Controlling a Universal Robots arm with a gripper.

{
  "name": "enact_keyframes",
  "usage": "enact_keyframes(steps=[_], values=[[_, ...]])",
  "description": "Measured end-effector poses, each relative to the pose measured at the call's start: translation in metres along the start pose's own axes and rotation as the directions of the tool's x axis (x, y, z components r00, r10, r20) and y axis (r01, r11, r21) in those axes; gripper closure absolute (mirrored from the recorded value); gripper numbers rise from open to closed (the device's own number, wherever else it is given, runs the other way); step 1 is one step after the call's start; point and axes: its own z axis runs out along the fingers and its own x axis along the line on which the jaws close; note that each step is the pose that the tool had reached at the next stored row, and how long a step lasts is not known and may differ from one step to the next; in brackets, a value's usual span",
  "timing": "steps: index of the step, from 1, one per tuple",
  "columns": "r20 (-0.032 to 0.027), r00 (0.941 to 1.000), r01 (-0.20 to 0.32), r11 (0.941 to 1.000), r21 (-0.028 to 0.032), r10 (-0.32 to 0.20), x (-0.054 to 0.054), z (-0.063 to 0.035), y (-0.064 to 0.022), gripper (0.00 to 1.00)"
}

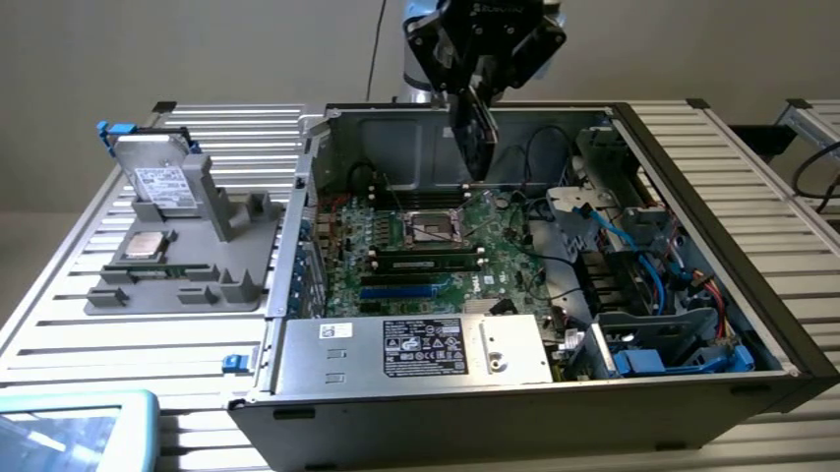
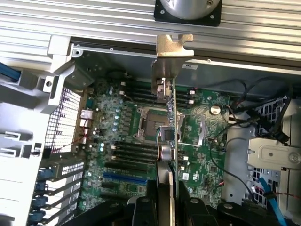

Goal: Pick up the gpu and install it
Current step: 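Insert the gpu into the slot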

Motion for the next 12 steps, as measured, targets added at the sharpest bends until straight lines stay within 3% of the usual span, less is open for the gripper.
enact_keyframes(steps=[6, 12], values=[[-0.0157, 0.9941, 0.108, 0.9942, 0.0029, -0.107, 0.0, 0.0, 0.0001, 0.72], [-0.0316, 0.9765, 0.213, 0.9769, 0.004, -0.213, 0.0, 0.0, 0.0001, 0.72]])
